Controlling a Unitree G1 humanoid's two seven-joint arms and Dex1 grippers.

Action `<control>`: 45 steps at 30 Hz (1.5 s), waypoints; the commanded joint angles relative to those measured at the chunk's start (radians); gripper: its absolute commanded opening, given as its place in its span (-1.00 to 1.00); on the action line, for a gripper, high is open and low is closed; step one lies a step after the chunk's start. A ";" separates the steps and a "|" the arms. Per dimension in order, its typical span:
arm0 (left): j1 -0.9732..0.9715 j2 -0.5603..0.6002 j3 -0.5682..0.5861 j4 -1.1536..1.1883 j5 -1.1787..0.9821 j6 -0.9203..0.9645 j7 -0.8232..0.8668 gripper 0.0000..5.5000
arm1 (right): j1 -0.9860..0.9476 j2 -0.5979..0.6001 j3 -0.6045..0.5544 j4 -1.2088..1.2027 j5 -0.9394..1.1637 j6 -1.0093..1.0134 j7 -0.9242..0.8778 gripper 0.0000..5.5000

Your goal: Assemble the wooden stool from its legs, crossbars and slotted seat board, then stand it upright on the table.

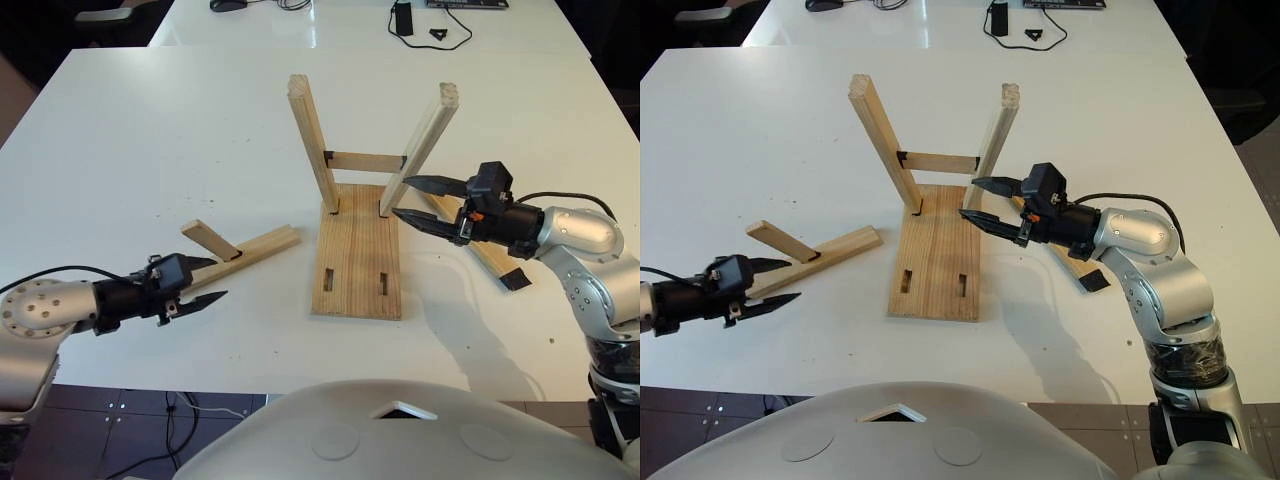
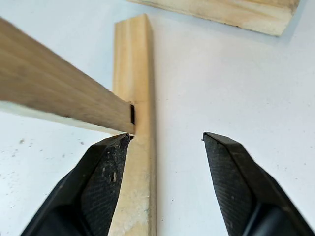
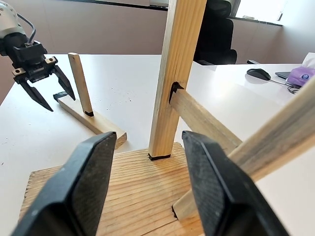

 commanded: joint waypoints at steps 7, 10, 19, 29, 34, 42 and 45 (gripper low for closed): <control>-0.146 -0.039 -0.009 0.154 0.021 -0.056 0.006 0.47 | -0.011 -0.016 -0.002 0.014 -0.032 -0.025 0.003 -0.11; -0.216 -0.061 -0.046 0.223 0.009 -0.081 -0.025 0.49 | -0.022 -0.020 0.006 0.026 -0.036 -0.027 0.014 -0.11; -0.310 -0.069 -0.124 0.419 -0.044 -0.073 -0.196 0.49 | -0.069 -0.029 0.022 0.072 -0.041 -0.031 0.059 -0.11; -0.385 -0.097 -0.225 0.565 0.046 -0.133 -0.227 0.49 | -0.111 -0.028 0.043 0.100 -0.045 -0.033 0.091 -0.11; -0.415 -0.116 -0.270 0.617 0.090 -0.173 -0.214 0.49 | -0.116 -0.028 0.052 0.104 -0.047 -0.036 0.092 -0.11; -0.455 -0.133 -0.296 0.697 0.125 -0.230 -0.173 0.11 | -0.129 -0.026 0.060 0.118 -0.060 -0.045 0.095 -0.11; -0.440 -0.134 -0.286 0.670 0.081 -0.207 -0.197 -0.08 | -0.125 -0.029 0.056 0.117 -0.063 -0.047 0.097 -0.11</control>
